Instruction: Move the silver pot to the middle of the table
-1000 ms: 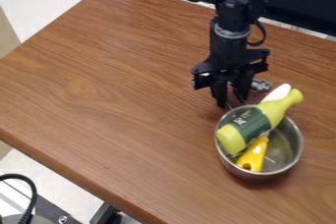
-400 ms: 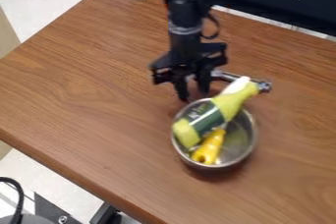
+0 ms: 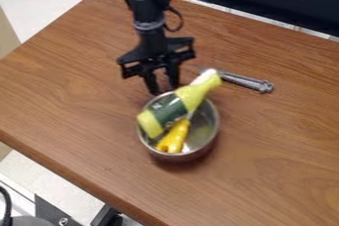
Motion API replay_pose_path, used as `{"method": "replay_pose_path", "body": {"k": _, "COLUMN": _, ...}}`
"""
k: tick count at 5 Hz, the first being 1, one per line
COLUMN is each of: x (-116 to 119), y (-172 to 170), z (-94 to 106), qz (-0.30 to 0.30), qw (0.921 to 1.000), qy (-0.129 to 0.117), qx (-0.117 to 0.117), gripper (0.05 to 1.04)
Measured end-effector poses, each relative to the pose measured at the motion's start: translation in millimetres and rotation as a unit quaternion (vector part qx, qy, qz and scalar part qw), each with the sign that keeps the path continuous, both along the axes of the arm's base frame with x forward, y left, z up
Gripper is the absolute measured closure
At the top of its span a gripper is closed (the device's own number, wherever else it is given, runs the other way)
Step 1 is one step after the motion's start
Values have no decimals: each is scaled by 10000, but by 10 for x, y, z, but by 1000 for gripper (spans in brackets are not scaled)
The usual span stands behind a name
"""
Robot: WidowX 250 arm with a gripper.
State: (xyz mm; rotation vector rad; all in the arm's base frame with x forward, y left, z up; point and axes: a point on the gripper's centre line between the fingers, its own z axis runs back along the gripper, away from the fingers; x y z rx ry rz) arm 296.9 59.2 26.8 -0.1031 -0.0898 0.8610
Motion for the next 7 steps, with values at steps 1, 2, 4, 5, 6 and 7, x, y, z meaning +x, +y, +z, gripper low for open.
{"method": "replay_pose_path", "body": {"k": 1, "x": 59, "y": 222, "z": 86, "qz": -48, "qw": 9998, "qy": -171, "qx": -26, "gripper": 718}}
{"method": "replay_pose_path", "body": {"k": 2, "x": 140, "y": 412, "z": 115, "qz": 10, "qw": 9997, "qy": -246, "qx": 26, "gripper": 718}}
{"method": "replay_pose_path", "body": {"k": 4, "x": 185, "y": 565, "z": 138, "qz": -162, "qw": 9994, "qy": -277, "qx": 103, "gripper": 718}}
{"method": "replay_pose_path", "body": {"k": 5, "x": 197, "y": 593, "z": 127, "qz": -122, "qw": 9993, "qy": -293, "qx": 179, "gripper": 717}}
{"method": "replay_pose_path", "body": {"k": 6, "x": 197, "y": 617, "z": 87, "qz": -166, "qw": 9992, "qy": -269, "qx": 235, "gripper": 718}}
{"method": "replay_pose_path", "body": {"k": 7, "x": 177, "y": 630, "z": 78, "qz": -157, "qw": 9994, "qy": -223, "qx": 197, "gripper": 673}}
